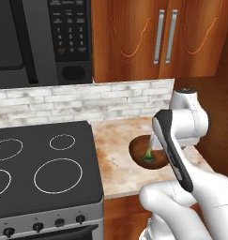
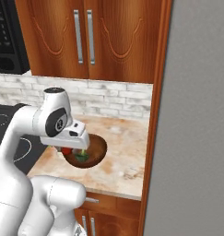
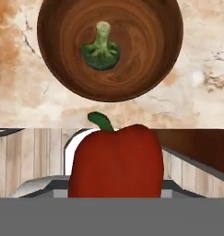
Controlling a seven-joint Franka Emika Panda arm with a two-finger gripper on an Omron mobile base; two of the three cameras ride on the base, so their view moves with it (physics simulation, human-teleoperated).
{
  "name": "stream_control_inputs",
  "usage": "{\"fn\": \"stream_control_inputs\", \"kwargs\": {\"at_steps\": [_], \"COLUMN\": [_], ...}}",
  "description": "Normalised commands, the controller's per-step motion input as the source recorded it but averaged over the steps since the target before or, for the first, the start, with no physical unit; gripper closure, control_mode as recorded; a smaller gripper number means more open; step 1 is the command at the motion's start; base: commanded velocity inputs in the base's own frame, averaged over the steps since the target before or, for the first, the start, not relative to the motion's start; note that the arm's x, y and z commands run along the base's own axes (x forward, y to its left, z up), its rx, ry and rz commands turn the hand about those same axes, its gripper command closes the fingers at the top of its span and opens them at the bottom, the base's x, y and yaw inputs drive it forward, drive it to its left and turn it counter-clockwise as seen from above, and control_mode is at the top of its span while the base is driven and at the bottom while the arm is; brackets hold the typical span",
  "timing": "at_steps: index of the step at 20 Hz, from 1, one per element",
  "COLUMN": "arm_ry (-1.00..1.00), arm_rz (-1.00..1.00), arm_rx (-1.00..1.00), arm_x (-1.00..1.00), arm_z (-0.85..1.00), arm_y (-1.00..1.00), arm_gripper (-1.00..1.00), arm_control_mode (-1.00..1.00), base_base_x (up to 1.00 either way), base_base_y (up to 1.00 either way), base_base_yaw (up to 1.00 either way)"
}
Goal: Take the bell pepper, eggplant, and broccoli from the freezer and place them in the bowl on the counter.
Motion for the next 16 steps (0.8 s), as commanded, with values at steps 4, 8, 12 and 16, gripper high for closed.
{"fn": "stream_control_inputs", "kwargs": {"at_steps": [4, 8, 12, 16], "arm_ry": [0.0, 0.0, 0.0, 0.0], "arm_rz": [0.0, 0.0, 0.0, 0.0], "arm_rx": [0.03, 0.02, 0.0, 0.0], "arm_x": [0.91, 0.88, 0.76, 0.36], "arm_z": [-0.63, -0.35, -0.4, -0.45], "arm_y": [-0.05, 0.0, -0.02, -0.06], "arm_gripper": [1.0, 1.0, 1.0, 1.0], "arm_control_mode": [-1.0, -1.0, -1.0, -1.0], "base_base_x": [0.0, 0.0, 0.0, 0.0], "base_base_y": [0.0, 0.0, 0.0, 0.0], "base_base_yaw": [0.0, 0.0, 0.0, 0.0]}}
